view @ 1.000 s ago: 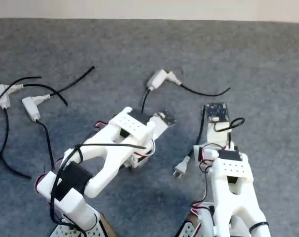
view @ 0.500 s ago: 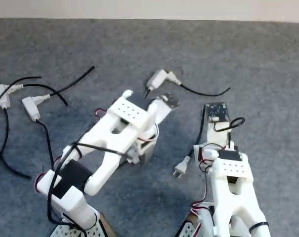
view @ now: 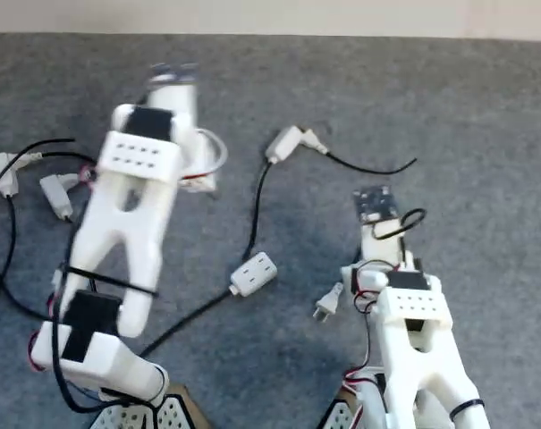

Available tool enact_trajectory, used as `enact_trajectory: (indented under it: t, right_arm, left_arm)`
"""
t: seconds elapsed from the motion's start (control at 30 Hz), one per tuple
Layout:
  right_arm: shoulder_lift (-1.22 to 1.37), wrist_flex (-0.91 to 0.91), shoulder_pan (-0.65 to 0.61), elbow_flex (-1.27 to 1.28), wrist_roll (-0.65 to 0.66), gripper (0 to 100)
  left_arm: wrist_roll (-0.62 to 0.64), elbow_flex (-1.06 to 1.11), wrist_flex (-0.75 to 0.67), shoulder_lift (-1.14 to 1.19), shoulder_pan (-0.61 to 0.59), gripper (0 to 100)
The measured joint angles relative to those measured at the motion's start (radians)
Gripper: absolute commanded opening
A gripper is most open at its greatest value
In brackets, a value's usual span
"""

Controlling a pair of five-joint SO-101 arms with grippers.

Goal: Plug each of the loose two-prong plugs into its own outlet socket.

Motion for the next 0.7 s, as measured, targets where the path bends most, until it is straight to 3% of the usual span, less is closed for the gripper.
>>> enact_trajectory:
  t: [0.1,0.23,0.37,0.47,0.7]
  right_arm:
    - [0.000,0.091,-0.037,-0.043,-0.031,36.4]
    - [0.000,0.227,-0.101,-0.140,-0.064,36.4]
    - [0.000,0.285,-0.181,-0.210,0.031,36.4]
    - [0.000,0.295,-0.238,-0.215,0.250,36.4]
    - [0.000,0.477,-0.250,-0.204,1.042,35.2]
  left_arm:
    - [0.107,0.163,-0.101,0.000,-0.077,27]
    - [0.160,0.351,-0.296,0.000,-0.164,27]
    - [0.169,0.391,-0.361,0.000,-0.181,27]
    - [0.169,0.394,-0.371,0.000,-0.180,27]
    - [0.169,0.425,-0.373,0.000,-0.186,27]
